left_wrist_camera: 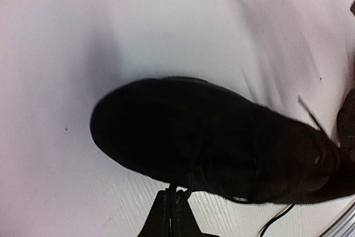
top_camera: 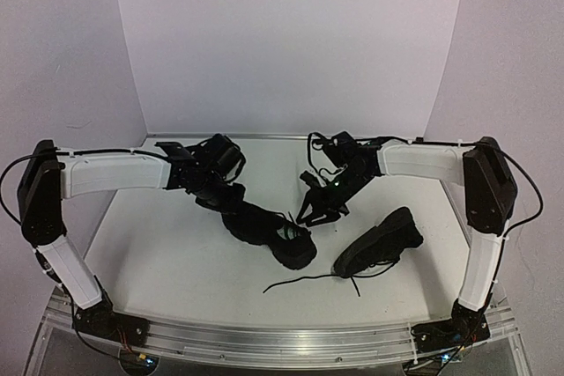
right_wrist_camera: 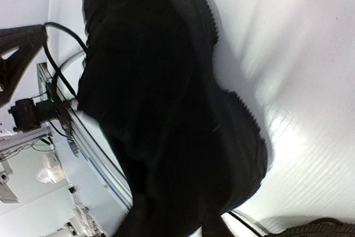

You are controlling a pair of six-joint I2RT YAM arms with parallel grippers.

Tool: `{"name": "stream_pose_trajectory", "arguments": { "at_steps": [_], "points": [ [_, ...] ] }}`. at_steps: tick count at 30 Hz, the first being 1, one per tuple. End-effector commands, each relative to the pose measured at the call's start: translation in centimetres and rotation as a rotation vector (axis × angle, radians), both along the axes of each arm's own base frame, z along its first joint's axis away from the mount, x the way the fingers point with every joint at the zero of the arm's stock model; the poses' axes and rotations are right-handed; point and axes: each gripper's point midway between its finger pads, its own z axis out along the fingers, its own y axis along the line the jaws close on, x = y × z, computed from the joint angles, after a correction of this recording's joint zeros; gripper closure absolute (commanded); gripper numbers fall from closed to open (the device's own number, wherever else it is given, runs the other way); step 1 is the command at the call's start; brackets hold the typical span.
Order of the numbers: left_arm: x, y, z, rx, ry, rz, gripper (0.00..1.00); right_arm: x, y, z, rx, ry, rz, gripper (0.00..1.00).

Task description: Tie the shoes

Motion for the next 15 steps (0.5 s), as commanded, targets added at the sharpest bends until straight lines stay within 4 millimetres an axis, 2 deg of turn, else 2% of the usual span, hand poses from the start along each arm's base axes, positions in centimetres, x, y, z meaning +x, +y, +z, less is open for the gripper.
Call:
{"name": "stream_pose_trajectory", "arguments": {
  "at_steps": [1,4,9,12,15],
  "points": [
    [3.1,0.3,7.1,-0.144,-0.122,0.011,1.00,2.2,1.8,3.3,0.108,-0.056,-0.016,0.58],
    [4.3,-0.1,11.5,-0.179,-0.201,-0.018,1.00,2.7,2.1,4.2,0.125,-0.063,-0.025,0.50],
    [6.4,0.4,18.0,-0.281,-0.322,0.022,1.00,2.6,1.6,4.1,0.116,-0.055,-0.036,0.47],
    [7.2,-0.3,20.5,-0.301,-0.363,-0.008,1.00,1.8,1.3,3.4,0.112,-0.034,-0.024,0.43],
    [7.5,-1.3,22.2,-0.322,-0.376,-0.043,1.00,1.2,1.0,3.2,0.113,-0.028,-0.011,0.42]
  ]
}}
